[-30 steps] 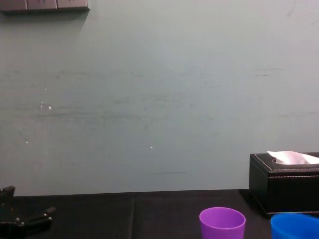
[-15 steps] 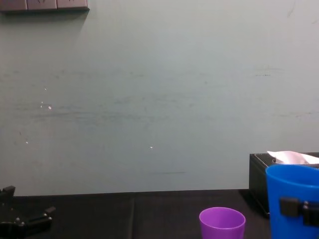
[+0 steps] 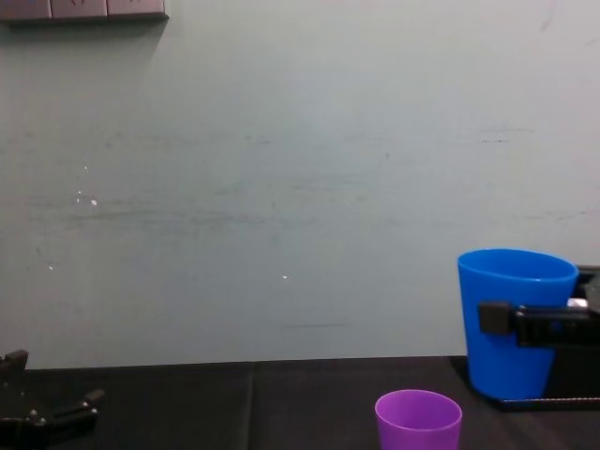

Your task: Stack the three plastic cups sequentially using one hand.

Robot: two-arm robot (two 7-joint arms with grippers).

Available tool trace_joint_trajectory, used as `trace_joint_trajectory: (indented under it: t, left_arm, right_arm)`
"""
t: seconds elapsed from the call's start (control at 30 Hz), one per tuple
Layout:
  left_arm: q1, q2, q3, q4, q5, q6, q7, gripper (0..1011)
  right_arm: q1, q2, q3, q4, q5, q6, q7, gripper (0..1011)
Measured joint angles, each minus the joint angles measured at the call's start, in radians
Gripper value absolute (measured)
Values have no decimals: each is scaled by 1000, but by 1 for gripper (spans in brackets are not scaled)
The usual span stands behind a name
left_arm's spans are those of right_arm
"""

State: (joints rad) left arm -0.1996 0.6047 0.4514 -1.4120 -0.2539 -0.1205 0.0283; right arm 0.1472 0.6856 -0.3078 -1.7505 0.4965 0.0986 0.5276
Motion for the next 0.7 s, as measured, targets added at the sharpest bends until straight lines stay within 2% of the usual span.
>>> trace_joint_trajectory:
  t: [0.4,0.7]
  left_arm:
    - [0,0,0,0,0,0,0,1011]
    - [0,0,0,0,0,0,0,1011]
  right_arm:
    - [131,-55,-77,84,-43,29,1,723]
    - [190,-98,-123,158,-63,29,12,723]
